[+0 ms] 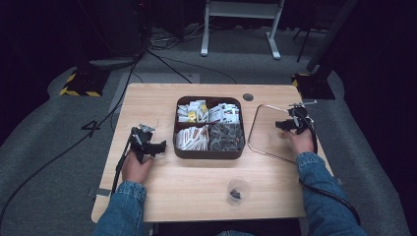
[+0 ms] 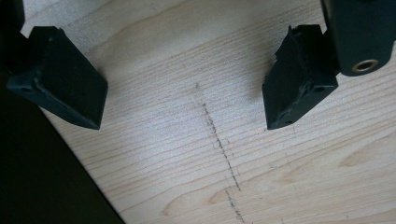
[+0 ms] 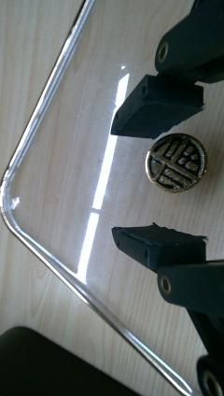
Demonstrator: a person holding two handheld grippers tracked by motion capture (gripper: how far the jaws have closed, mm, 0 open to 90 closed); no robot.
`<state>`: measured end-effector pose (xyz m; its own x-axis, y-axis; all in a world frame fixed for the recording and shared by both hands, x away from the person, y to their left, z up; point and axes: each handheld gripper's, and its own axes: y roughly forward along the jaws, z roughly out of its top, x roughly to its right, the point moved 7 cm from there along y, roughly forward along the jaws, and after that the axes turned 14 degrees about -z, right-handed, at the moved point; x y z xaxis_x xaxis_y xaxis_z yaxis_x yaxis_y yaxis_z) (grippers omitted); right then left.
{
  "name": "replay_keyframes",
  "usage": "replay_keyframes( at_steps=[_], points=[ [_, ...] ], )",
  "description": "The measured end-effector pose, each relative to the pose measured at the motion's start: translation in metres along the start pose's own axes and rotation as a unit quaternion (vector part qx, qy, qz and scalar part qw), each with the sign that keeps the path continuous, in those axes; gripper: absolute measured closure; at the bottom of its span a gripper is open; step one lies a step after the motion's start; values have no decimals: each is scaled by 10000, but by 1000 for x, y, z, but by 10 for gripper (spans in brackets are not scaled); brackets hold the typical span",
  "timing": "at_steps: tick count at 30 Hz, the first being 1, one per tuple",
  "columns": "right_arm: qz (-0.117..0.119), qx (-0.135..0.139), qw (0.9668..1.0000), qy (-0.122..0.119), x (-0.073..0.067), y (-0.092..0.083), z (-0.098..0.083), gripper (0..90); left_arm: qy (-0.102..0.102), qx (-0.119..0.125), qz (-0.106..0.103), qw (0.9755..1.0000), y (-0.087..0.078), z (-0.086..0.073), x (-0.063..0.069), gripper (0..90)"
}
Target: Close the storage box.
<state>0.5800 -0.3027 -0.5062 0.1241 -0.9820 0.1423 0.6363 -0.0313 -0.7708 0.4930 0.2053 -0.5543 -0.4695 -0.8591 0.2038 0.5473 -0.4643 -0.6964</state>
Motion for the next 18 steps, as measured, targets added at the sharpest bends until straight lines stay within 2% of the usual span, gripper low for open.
replay_keyframes(
  at_steps=[7,13,18],
  points=[
    [-82,-146,9999,-24,1,8,-11,446,-1,-1,0,10000,0,0,0,145],
    [-162,-307,9993,-167,2,12,-18,506,0,-1,0,10000,0,0,0,145],
    [-234,-361,9989,-174,2,13,-20,535,0,-3,1,10000,0,0,0,145]
  ],
)
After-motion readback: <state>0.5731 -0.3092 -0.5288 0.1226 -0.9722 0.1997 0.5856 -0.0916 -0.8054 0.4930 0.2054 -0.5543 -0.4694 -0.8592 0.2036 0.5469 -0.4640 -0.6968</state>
